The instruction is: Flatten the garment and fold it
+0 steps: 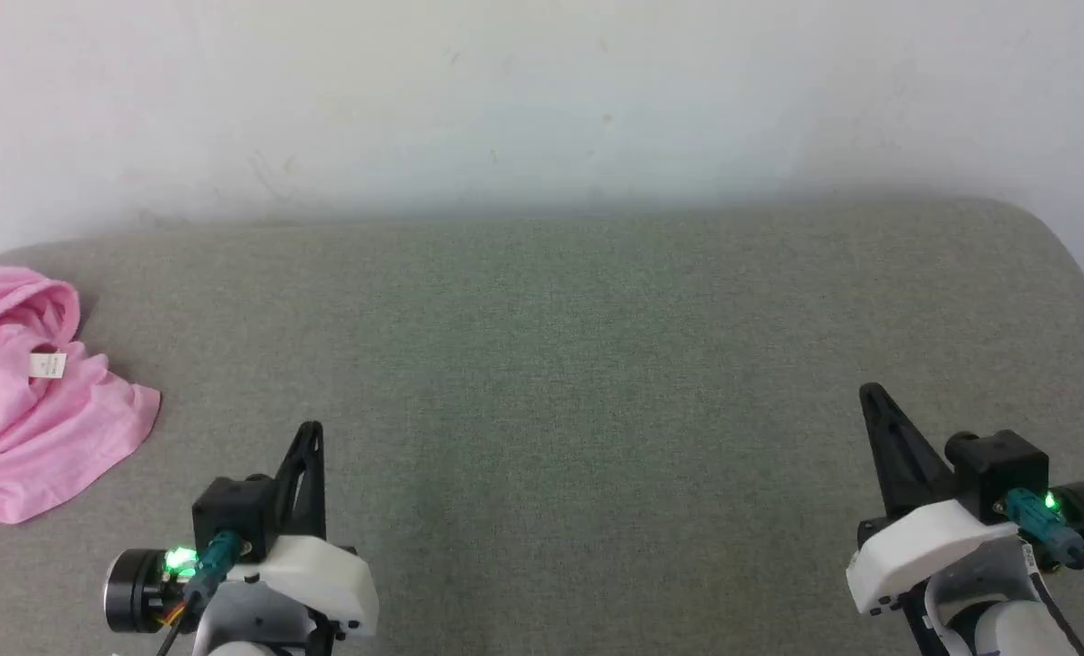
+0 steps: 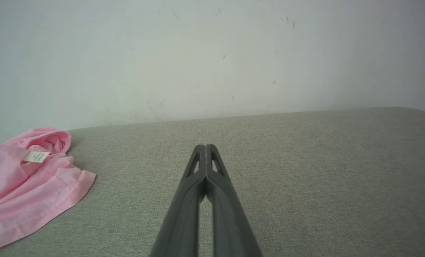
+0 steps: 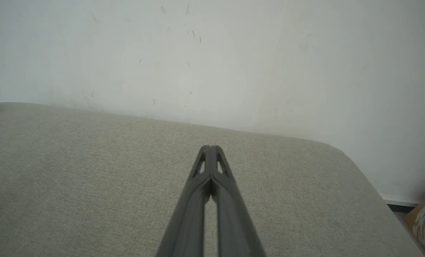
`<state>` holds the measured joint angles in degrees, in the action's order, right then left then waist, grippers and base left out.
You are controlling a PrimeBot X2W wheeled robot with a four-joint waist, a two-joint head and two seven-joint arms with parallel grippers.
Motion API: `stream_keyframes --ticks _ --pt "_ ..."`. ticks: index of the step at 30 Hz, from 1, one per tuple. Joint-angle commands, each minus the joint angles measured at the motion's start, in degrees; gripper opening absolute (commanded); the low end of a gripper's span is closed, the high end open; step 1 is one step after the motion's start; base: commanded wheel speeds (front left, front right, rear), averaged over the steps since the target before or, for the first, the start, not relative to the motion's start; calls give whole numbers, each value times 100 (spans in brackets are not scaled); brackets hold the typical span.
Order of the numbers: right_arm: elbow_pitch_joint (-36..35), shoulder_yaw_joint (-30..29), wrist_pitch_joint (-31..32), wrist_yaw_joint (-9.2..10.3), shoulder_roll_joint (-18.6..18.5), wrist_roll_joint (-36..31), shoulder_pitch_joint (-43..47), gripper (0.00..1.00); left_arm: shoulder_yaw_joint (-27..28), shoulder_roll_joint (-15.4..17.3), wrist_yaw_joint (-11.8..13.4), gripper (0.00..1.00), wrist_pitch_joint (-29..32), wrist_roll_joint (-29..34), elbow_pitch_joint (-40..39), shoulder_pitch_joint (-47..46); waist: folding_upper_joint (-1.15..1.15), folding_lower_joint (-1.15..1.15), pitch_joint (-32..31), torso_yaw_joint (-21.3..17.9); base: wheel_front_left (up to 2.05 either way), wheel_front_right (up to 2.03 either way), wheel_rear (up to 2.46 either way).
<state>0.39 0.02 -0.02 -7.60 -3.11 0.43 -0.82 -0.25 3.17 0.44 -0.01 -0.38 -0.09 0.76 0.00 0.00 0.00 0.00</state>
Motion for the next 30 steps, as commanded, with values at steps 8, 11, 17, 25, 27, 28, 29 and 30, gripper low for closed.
stream_keyframes --ticks 8,11,17,25,27,28,29,30 --pt "-39 -2 2 11 24 -43 82 0 25 -29 -44 0 1 38 9 -76 0 0 0 0 0 0 0" --pt "-39 -2 2 11 24 -43 82 0 25 -29 -44 0 1 38 9 -76 0 0 0 0 0 0 0" --pt "-39 -2 2 11 24 -43 82 0 25 -29 -44 0 1 38 9 -76 0 0 0 0 0 0 0" --pt "6 -47 -42 -1 -3 32 2 100 -17 2 50 100 -41 -9 8 -4 0 0 6 -1 0 0 0" --pt "-1 -72 -66 -1 -2 51 5 100 -29 2 83 100 -65 -13 9 -8 0 0 10 -1 0 0 0" --pt "-7 -83 -78 0 -2 64 6 100 -34 2 100 100 -77 -14 10 -10 0 0 11 0 0 0 0" --pt "-14 -91 -90 0 -2 79 8 100 -40 1 116 100 -89 -16 10 -12 0 0 13 0 0 0 0" --pt "-21 -101 -102 0 -1 90 11 100 -46 1 133 100 -101 -17 9 -14 0 0 16 0 0 0 0"
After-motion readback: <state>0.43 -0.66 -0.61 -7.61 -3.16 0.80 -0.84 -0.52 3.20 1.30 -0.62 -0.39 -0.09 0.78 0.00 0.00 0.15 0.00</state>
